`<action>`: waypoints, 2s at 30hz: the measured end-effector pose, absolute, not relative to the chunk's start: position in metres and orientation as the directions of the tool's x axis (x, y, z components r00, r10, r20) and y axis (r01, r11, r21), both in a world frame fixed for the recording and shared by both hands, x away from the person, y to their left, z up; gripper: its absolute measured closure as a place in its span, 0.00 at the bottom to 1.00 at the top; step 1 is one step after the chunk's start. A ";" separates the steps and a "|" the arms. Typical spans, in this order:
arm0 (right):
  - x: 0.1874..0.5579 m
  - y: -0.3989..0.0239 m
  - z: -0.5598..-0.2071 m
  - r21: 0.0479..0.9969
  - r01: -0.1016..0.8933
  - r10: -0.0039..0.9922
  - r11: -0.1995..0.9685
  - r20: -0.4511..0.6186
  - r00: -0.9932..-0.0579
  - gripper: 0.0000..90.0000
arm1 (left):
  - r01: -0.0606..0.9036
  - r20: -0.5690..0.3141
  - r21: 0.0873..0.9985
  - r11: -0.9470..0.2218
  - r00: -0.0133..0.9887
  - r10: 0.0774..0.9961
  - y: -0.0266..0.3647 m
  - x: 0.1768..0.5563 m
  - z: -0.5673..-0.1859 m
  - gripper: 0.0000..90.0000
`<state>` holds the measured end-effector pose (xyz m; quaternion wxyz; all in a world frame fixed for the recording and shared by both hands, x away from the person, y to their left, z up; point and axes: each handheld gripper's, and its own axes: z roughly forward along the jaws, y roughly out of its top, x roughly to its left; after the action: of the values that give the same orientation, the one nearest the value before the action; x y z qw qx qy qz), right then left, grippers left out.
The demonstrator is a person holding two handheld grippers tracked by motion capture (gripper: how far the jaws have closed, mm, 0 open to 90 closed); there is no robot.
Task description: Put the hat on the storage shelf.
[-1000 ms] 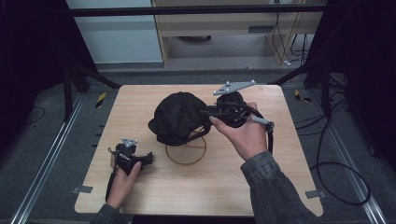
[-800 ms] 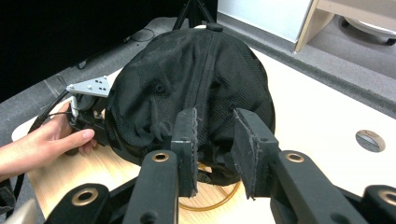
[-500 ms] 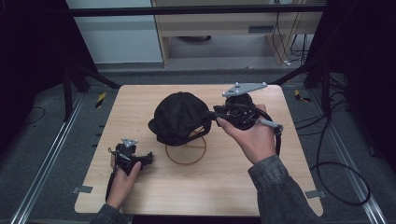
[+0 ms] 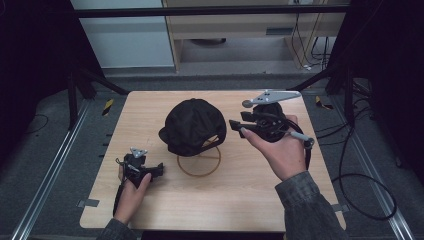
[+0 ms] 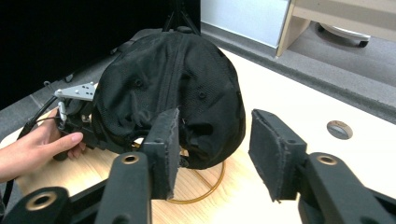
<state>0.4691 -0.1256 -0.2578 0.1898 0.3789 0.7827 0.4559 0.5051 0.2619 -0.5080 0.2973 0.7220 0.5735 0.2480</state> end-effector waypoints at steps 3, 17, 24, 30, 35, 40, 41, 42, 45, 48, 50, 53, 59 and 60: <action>0.468 -0.129 -0.258 0.859 0.420 0.772 0.292 0.047 -0.634 0.55 | 0.681 0.017 0.713 -0.166 0.219 0.976 0.262 0.505 -0.508 0.00; 0.459 -0.149 -0.258 0.870 0.419 0.803 0.261 0.045 -0.594 0.39 | 0.681 0.017 0.714 -0.165 0.219 0.976 0.262 0.505 -0.508 0.00; 0.455 -0.160 -0.258 0.875 0.420 0.825 0.242 0.042 -0.564 0.28 | 0.681 0.017 0.714 -0.166 0.220 0.975 0.261 0.505 -0.508 0.00; 0.450 -0.169 -0.259 0.880 0.412 0.838 0.235 0.031 -0.544 0.20 | 0.680 0.018 0.714 -0.167 0.220 0.975 0.261 0.505 -0.508 0.00; 0.447 -0.176 -0.263 0.881 0.411 0.849 0.235 0.020 -0.528 0.13 | 0.680 0.016 0.714 -0.165 0.220 0.975 0.261 0.505 -0.508 0.00; 0.444 -0.183 -0.269 0.884 0.404 0.859 0.236 0.005 -0.512 0.06 | 0.680 0.016 0.714 -0.165 0.220 0.975 0.261 0.505 -0.508 0.00; 0.444 -0.185 -0.270 0.886 0.398 0.862 0.237 -0.003 -0.507 0.06 | 0.680 0.016 0.715 -0.165 0.220 0.975 0.261 0.505 -0.508 0.00; 0.443 -0.186 -0.272 0.887 0.395 0.863 0.238 -0.007 -0.505 0.05 | 0.680 0.016 0.714 -0.165 0.220 0.975 0.261 0.505 -0.508 0.00; 0.441 -0.192 -0.276 0.891 0.389 0.869 0.235 -0.013 -0.495 0.04 | 0.680 0.016 0.714 -0.165 0.220 0.975 0.261 0.505 -0.508 0.00; 0.439 -0.196 -0.280 0.893 0.386 0.871 0.231 -0.014 -0.490 0.04 | 0.681 0.018 0.713 -0.168 0.222 0.975 0.261 0.505 -0.508 0.00; 0.437 -0.200 -0.285 0.893 0.382 0.873 0.237 -0.023 -0.488 0.04 | 0.681 0.018 0.713 -0.168 0.222 0.975 0.261 0.505 -0.508 0.00; 0.435 -0.204 -0.291 0.894 0.385 0.880 0.228 -0.021 -0.474 0.05 | 0.681 0.018 0.713 -0.169 0.222 0.975 0.261 0.505 -0.508 0.00; 0.433 -0.210 -0.316 0.886 0.411 0.898 0.213 -0.012 -0.440 0.06 | 0.681 0.019 0.712 -0.169 0.222 0.975 0.261 0.505 -0.508 0.00; 0.432 -0.211 -0.319 0.884 0.415 0.900 0.213 -0.012 -0.437 0.06 | 0.681 0.018 0.712 -0.168 0.222 0.975 0.261 0.505 -0.508 0.00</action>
<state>0.4323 -0.2107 -0.3191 0.2783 0.4520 0.7273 0.4351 0.5047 0.2610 -0.5080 0.2966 0.7232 0.5725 0.2475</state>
